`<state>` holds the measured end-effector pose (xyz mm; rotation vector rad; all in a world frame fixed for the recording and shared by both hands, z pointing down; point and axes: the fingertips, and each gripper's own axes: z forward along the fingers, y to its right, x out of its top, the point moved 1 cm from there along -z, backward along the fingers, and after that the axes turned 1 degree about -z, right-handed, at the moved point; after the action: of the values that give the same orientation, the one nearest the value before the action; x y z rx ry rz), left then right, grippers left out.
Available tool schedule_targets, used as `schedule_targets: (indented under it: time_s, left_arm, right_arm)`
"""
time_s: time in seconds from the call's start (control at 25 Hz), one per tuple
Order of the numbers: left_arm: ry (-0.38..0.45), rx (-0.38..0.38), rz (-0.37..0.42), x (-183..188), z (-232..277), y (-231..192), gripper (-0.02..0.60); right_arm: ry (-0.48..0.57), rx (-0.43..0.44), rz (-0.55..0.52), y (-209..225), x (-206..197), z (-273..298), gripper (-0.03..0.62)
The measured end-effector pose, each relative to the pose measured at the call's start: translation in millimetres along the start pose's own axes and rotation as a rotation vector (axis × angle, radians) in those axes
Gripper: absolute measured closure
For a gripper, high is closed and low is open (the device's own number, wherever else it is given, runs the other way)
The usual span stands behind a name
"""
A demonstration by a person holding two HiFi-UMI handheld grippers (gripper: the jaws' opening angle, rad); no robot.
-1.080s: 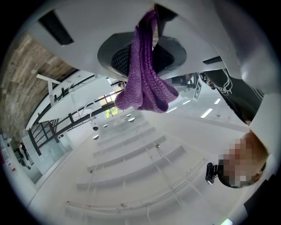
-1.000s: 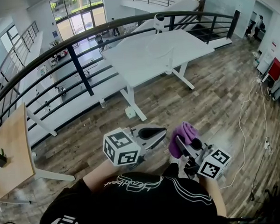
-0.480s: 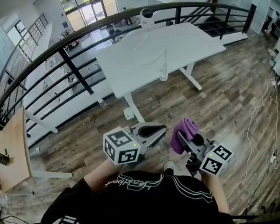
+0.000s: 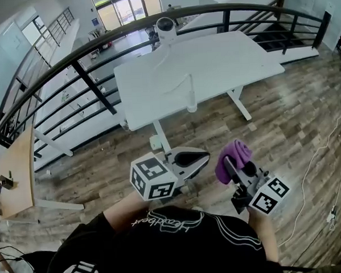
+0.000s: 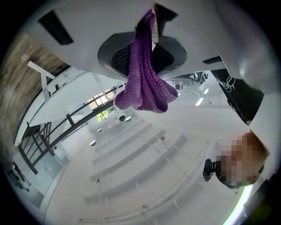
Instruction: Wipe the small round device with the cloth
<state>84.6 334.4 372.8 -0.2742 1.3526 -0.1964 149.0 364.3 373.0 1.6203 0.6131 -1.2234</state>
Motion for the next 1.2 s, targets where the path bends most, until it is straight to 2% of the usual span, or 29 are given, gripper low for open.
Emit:
schedule_targets:
  time_s: [0.16,0.36,0.68,0.96,1.2]
  left_arm:
    - [0.036,0.026,0.038,14.9,6.0,-19.0,0.574]
    - [0.064,0.072,0.045,37.0,13.2,-67.5,0.574]
    - [0.117,0.129,0.062,87.7,20.0,-188.2,0.574]
    - [0.142,0.142,0.031,122.7,1.4,-304.1,0.572]
    - [0.146,0.196,0.057,132.9,-18.0,-358.0,0.563]
  right_arm:
    - [0.012,0.024,0.007,26.8,8.6,13.1,0.536]
    - [-0.007,0.063,0.001,57.8,22.0,53.6,0.536]
    - [-0.019,0.089,-0.036,124.8,66.9,155.4,0.536]
    - [-0.063,0.093,-0.082,175.4,95.1,259.1,0.536]
    - [-0.049,0.113,-0.134,187.5,111.0,305.8,0.536]
